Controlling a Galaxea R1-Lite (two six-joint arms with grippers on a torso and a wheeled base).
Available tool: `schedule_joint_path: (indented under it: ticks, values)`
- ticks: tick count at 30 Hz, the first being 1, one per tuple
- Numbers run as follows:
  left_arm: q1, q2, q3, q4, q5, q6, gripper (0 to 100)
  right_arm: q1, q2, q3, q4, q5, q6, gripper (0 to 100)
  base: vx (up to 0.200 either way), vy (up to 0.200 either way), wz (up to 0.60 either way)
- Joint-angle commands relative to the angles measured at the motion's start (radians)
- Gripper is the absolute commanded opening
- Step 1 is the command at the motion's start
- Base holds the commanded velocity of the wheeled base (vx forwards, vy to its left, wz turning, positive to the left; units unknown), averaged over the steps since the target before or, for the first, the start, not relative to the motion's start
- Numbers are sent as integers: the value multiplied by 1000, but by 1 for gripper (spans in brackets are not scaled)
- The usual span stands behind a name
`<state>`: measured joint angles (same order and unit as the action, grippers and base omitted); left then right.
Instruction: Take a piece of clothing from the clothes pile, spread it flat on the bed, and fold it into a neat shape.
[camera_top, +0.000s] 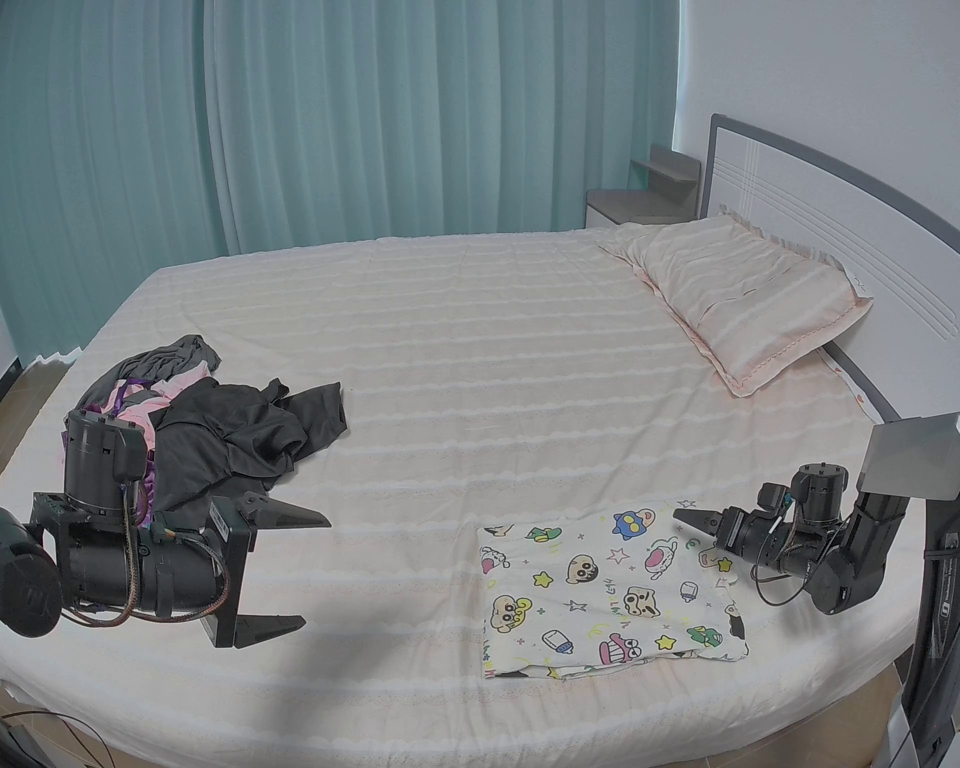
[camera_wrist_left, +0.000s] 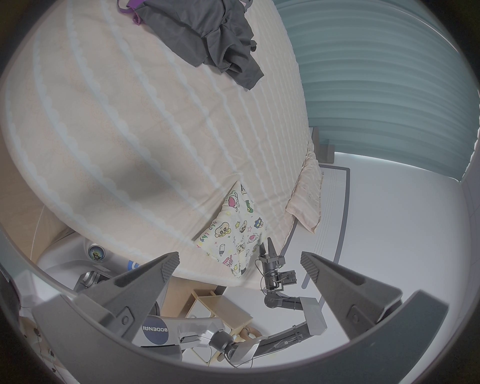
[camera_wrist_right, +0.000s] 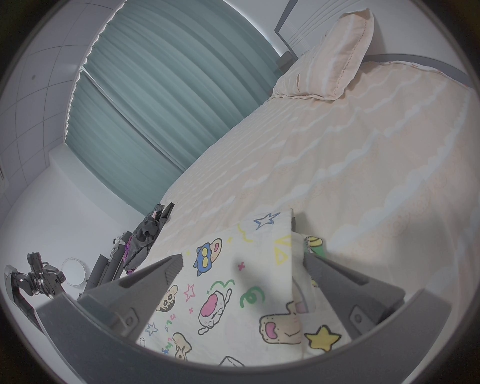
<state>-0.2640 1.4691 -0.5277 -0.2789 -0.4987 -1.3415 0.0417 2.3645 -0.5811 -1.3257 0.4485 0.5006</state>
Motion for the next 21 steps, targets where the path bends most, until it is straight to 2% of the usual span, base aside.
schedule_joint_path:
  ticks: [1, 14, 21]
  values:
    - [0, 2, 2, 0, -1, 1, 100, 1, 15, -13, -1, -1, 3, 0, 0, 0, 0]
    - [0, 7, 2, 0, 0, 1, 100, -52, 52, -42, -3, -5, 24, 0, 0, 0, 0]
    - [0, 7, 2, 0, 0, 1, 100, -69, 52, -80, -1, -53, 76, 0, 0, 0, 0]
